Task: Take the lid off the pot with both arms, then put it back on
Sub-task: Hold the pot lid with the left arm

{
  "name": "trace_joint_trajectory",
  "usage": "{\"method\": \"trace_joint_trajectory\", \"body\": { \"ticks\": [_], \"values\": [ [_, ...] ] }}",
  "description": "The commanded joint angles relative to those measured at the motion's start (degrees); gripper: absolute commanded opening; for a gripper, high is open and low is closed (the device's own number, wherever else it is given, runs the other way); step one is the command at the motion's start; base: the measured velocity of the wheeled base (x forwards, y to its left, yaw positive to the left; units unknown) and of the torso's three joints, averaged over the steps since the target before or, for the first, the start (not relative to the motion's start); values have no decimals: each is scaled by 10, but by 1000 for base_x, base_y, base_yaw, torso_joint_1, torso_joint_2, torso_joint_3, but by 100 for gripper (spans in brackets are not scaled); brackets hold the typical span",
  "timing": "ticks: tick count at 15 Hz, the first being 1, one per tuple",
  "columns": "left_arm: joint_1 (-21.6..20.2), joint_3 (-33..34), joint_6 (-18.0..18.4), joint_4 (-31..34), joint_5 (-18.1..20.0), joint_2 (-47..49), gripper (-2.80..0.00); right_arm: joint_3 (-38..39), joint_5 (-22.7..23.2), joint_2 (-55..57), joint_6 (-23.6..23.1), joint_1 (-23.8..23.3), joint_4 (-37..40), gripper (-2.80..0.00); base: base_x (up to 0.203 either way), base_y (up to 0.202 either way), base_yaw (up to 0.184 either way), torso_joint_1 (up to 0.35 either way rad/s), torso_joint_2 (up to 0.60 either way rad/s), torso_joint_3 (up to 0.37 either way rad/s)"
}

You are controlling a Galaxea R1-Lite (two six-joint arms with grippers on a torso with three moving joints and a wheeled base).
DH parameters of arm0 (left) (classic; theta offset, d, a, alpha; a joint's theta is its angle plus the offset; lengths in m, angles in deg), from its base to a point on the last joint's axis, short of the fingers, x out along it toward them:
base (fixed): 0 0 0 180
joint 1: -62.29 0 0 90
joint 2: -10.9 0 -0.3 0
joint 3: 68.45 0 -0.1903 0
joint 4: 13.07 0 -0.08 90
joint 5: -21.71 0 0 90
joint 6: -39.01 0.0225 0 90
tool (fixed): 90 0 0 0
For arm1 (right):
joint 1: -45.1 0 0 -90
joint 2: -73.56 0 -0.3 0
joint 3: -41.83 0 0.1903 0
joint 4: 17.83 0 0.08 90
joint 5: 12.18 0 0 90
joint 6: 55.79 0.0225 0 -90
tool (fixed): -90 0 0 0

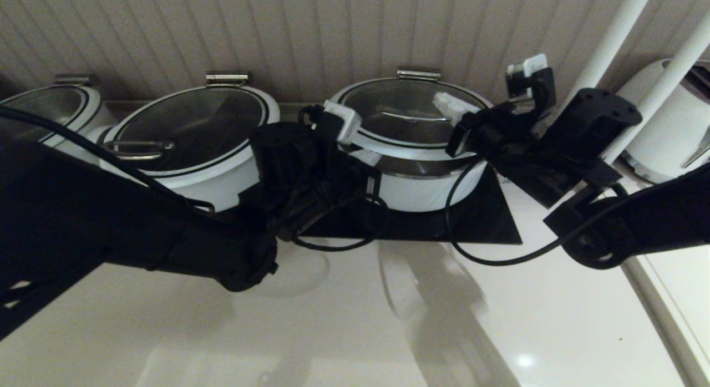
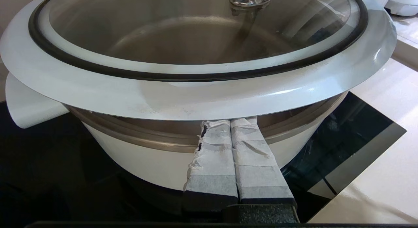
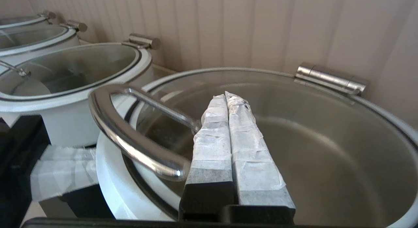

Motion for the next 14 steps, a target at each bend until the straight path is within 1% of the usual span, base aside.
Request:
{"method": "trace_joint_trajectory", "body": {
  "ticks": [1, 6, 11, 14],
  "values": [
    [0, 0, 0, -4, 0, -2, -280, 1, 0, -14, 0, -5, 1, -280, 0, 0, 0, 0, 0, 0],
    [-1, -16, 0, -3, 0, 4, -280, 29, -1, -74, -1, -38, 53, -280, 0, 0, 0, 0, 0, 0],
    [-1, -23, -1, -3, 1, 10, -280, 107, -1, -171, -1, -80, 128, -280, 0, 0, 0, 0, 0, 0],
    [-1, -28, -1, -4, 1, 15, -280, 150, -2, -200, -1, -92, 137, -280, 0, 0, 0, 0, 0, 0]
  ]
}}
